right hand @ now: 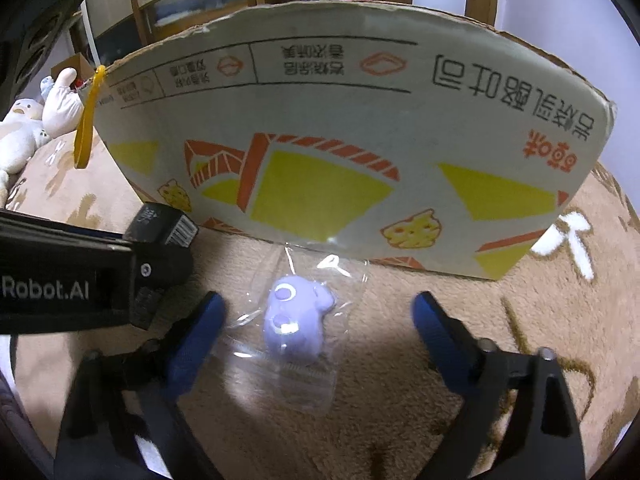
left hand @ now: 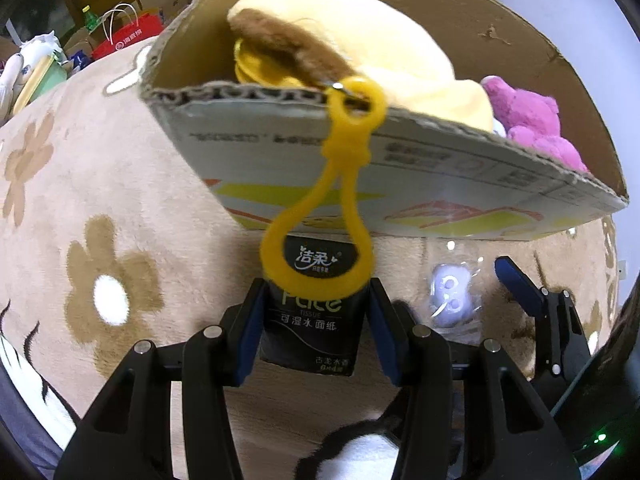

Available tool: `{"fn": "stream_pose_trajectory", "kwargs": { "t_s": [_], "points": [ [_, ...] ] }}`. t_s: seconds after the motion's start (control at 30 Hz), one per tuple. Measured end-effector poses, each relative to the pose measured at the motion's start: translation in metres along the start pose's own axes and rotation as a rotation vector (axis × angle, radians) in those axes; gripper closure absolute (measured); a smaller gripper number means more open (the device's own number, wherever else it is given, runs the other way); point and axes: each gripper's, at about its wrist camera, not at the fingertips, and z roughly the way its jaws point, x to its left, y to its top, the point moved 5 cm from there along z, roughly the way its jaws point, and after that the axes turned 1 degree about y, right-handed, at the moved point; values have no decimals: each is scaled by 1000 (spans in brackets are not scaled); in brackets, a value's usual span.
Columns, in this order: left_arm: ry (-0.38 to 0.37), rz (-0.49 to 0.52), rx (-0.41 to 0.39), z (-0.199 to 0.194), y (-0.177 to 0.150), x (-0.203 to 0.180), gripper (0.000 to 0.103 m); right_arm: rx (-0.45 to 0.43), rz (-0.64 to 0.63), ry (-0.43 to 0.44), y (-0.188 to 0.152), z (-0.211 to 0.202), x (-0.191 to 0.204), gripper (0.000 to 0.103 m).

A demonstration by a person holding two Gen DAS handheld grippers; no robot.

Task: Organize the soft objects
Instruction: 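Close the right tool on the clear bag with the lilac toy, then lift the tissue pack with the left tool while the right tool carries the lilac bag over the box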

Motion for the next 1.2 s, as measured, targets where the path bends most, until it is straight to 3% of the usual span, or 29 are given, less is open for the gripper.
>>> {"fn": "stream_pose_trajectory", "kwargs": {
  "t_s": [0.07,0.3,0.5,0.67,1.2],
  "points": [
    [17,4,6,2,0,3,55,-6,15,-9,1,-1,-2,24],
    [19,6,4,6,-3,-2,55,-2,25,-17,2,-4,-6,49],
    [32,-8,-5,5,-6,-3,55,10,-2,-19,4,-6,-3,52],
    [35,-15,-22,-3,-10,-6,55,1,-6,-14,-15,-18,-6,57],
    [90,37,-120,-36,-45,-28,56,-14,61,34,-14,-41,-23,61]
  ]
}}
